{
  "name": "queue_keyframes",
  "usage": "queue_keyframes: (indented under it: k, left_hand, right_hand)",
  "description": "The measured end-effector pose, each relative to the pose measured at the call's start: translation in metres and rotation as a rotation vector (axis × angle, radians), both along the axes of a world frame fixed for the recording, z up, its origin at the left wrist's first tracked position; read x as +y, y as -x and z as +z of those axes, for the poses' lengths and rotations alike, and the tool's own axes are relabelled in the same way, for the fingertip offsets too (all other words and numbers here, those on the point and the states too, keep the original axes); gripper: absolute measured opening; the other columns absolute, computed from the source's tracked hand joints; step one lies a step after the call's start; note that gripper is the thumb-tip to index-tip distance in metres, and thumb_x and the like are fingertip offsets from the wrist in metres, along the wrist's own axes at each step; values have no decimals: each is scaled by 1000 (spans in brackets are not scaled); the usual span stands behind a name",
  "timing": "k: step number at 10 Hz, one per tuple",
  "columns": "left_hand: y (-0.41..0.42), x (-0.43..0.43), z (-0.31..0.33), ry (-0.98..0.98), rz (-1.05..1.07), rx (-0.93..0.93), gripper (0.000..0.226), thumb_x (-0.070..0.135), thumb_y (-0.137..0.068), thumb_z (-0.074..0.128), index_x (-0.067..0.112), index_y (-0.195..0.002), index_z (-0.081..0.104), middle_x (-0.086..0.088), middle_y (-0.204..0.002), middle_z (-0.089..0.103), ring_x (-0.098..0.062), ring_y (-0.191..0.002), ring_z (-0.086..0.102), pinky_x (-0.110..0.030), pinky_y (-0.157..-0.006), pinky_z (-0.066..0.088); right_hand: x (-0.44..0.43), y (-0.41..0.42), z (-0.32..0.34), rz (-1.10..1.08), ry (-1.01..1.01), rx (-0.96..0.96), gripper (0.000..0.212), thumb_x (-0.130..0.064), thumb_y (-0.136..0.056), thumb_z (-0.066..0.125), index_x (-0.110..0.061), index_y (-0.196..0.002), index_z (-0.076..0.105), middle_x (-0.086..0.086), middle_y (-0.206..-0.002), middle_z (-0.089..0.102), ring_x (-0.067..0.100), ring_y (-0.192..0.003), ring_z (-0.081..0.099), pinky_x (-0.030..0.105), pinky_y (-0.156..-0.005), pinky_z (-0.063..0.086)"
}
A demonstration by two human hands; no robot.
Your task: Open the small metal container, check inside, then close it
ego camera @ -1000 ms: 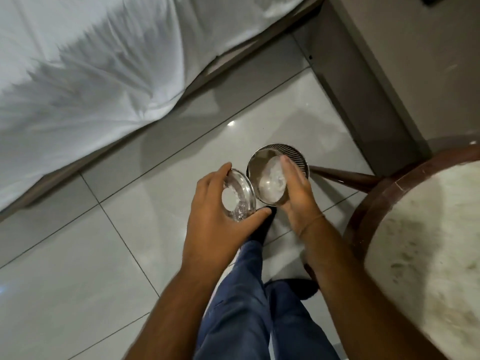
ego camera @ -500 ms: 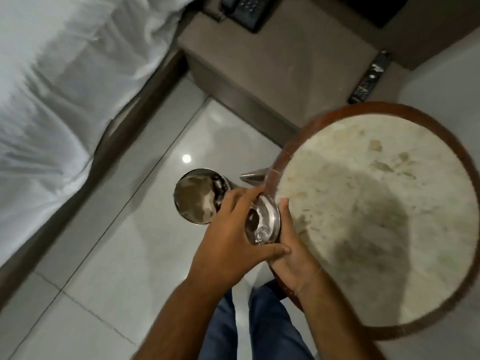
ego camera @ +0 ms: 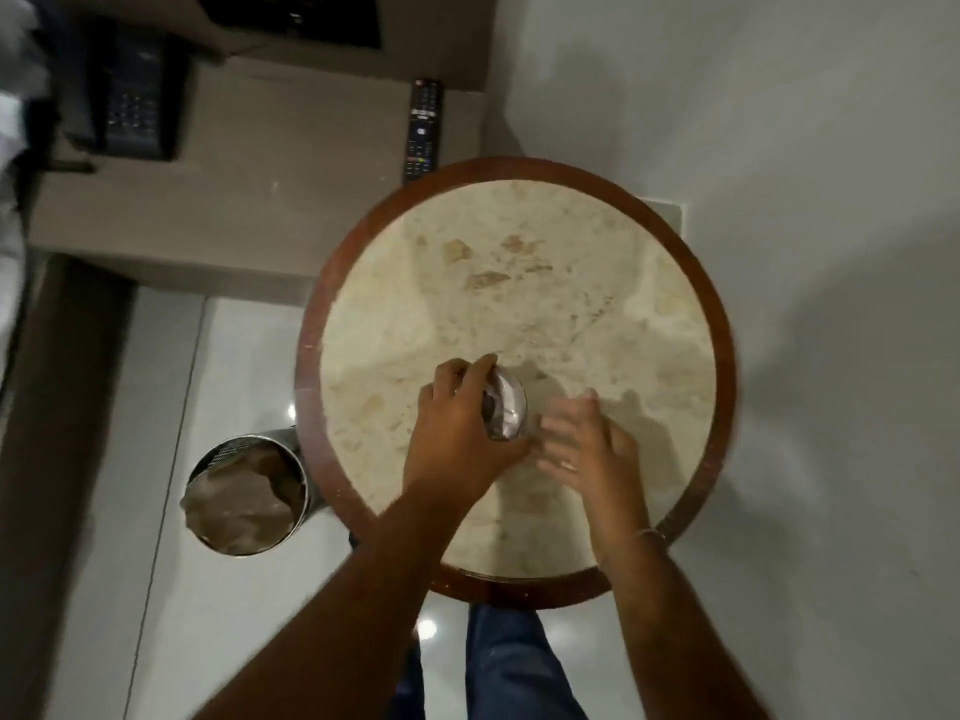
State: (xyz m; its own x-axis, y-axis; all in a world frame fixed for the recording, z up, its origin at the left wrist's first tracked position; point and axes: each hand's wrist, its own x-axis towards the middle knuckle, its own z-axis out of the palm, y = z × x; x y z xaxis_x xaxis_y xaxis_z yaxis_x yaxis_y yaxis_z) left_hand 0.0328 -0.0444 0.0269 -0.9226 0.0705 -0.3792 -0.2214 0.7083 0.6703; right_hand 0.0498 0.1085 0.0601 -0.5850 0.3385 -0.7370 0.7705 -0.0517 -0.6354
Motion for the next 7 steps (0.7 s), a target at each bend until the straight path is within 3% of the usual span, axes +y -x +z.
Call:
queue_keyframes:
  k: [1, 3, 4, 5, 6, 7]
  left_hand:
    - [21, 32, -20, 170, -142, 57, 100, 43, -70, 88, 26, -156, 40, -9, -152, 44, -37, -132, 46, -54, -102, 51]
    - [38, 63, -49, 408, -286, 148, 99, 60, -69, 82, 25, -152, 42, -12, -149, 48, -40, -137, 44, -63, -116, 32]
    - [35, 67, -59, 462, -294, 172, 99, 67, -71, 78, 24, -153, 42, -12, -150, 49, -39, -142, 41, -69, -120, 23]
    - [31, 69, -58, 483, -294, 135, 109, 71, -72, 75, 25, -161, 30, -13, -157, 42, -39, -150, 31, -70, -123, 14]
    - [29, 64, -43, 437, -275, 66, 129, 80, -72, 70, 31, -166, -5, -15, -176, 6, -38, -163, -3, -63, -124, -9]
    - [21, 54, -9, 444, -264, 105, 122, 87, -81, 52, 31, -165, -16, -11, -177, -15, -33, -162, -18, -58, -128, -10]
  right_hand:
    - [36, -8, -12, -139, -57, 61, 50, -50, -111, 48, -11, -124, 76, 12, -113, 84, 26, -97, 84, 42, -91, 65]
    - [68, -29, -28, -228, -104, 82, 49, -46, -114, 45, -9, -125, 75, 9, -108, 84, 23, -92, 84, 31, -79, 66]
    - [70, -33, -32, -240, -121, 86, 45, -43, -114, 46, -11, -122, 76, 10, -109, 84, 24, -94, 83, 37, -85, 67]
    - [65, -29, -29, -168, -153, 129, 35, -41, -113, 48, -22, -114, 77, 5, -111, 83, 20, -102, 81, 43, -97, 65]
    - [54, -14, -14, 42, -232, 182, 30, -39, -110, 56, -26, -132, 72, -1, -139, 75, 15, -133, 66, 43, -118, 51]
    - [47, 9, 11, 378, -517, 253, 61, -42, -106, 61, -22, -161, 46, 4, -172, 43, 24, -163, 33, 47, -133, 29]
